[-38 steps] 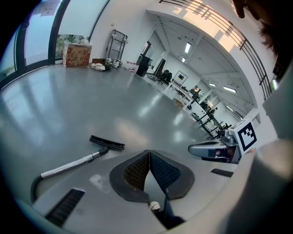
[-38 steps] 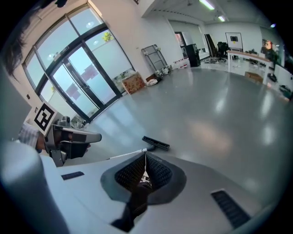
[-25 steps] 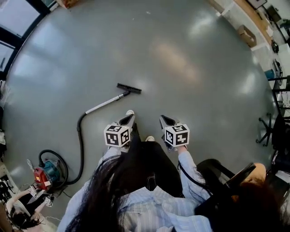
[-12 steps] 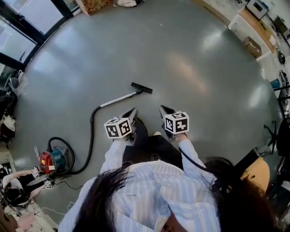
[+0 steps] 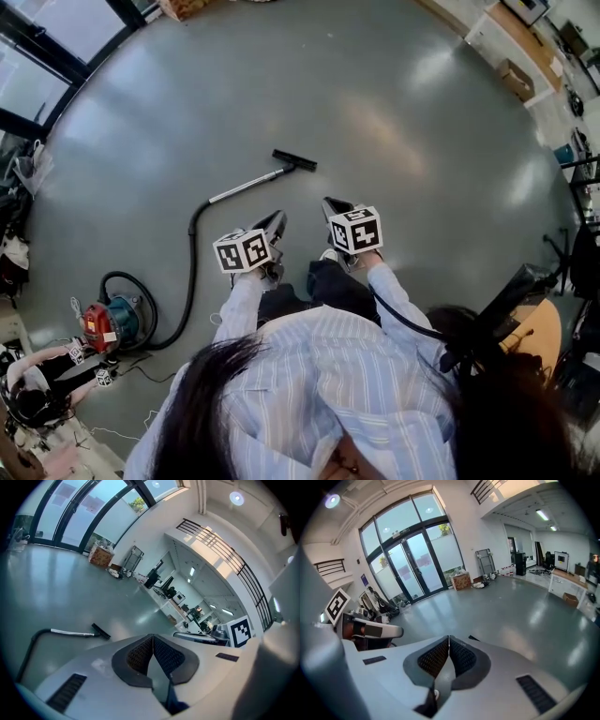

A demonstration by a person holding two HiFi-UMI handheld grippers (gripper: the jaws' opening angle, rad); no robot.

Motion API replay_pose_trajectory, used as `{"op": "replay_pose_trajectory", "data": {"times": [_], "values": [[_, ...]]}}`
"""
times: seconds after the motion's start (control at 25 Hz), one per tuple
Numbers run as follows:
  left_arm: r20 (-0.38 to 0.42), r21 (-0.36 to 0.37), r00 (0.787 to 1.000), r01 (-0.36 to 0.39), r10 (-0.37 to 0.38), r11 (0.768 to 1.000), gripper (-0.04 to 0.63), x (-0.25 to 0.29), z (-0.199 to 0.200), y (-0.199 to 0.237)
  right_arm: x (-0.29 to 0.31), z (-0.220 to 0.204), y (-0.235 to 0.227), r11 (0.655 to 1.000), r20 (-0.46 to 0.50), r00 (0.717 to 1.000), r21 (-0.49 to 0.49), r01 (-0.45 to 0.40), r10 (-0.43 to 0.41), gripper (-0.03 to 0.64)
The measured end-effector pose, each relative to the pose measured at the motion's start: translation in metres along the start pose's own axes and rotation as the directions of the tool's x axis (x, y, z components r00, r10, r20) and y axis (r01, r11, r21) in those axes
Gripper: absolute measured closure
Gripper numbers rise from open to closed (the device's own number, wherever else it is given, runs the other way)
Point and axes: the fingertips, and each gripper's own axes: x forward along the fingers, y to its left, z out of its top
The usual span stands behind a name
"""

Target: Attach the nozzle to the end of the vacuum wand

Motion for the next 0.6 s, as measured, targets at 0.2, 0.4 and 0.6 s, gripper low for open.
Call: {"op": "replay_pose_trajectory", "data": {"times": [0.2, 0.4, 0.6], "values": [[0.09, 0.093, 0.995, 0.044, -0.053, 0.995, 0.588, -0.065, 0.008, 0.023, 0.01, -0.006, 0.056, 0.999, 0.027, 0.999, 0.035, 0.025, -0.026, 0.606], [0.124, 0.191, 0.99, 0.045, -0.07, 0.981, 0.588, -0.132, 0.012, 0.048, 0.02, -0.025, 0.131, 0.998, 0.038, 0.999, 0.067, 0.017, -0.019, 0.606], [0.096, 0.247, 0.987, 0.098, -0.125, 0.964, 0.588, -0.175, -0.005, 0.064, 0.027, -0.056, 0.19, 0.996, 0.05, 0.998, 0.074, 0.039, -0.043, 0.606]]}}
